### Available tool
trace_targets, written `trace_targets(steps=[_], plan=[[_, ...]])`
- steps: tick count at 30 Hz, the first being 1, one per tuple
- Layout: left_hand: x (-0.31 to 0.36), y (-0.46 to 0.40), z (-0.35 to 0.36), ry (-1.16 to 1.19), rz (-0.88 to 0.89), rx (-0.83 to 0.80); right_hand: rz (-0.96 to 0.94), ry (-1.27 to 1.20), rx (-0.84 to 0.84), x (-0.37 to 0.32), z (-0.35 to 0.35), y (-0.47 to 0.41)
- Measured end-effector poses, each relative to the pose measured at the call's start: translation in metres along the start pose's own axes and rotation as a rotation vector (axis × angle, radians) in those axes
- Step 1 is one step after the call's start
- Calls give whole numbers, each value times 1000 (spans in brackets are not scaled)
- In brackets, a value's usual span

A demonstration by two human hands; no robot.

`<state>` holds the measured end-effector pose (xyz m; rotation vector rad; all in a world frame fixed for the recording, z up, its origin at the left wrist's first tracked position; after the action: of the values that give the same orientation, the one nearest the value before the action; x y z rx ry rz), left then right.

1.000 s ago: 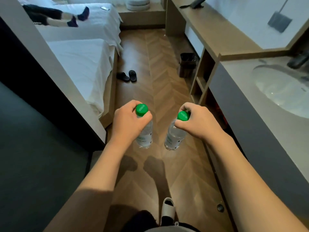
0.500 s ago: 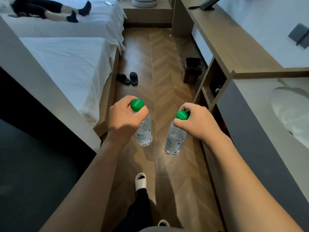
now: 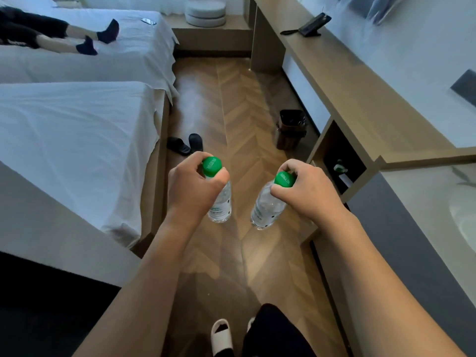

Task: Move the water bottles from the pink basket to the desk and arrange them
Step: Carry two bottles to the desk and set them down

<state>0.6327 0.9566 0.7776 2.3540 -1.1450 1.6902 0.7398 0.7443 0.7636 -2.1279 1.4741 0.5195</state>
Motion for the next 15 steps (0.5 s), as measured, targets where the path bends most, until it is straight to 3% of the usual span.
trace_targets(steps=[15], plan=[[-41,-200,132,-44,16,-52,-87,12,-16,-17,74,-235]])
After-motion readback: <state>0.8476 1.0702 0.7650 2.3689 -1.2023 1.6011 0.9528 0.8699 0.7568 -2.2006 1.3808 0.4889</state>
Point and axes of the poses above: each hand's wrist, its own y-axis away from the middle knuckle, its own z-axis out of the palm, x = y × z, the point moved 9 cm from there along -y, towards the middle knuckle, and after that the axes turned 13 degrees about x, right-handed, at the moved point
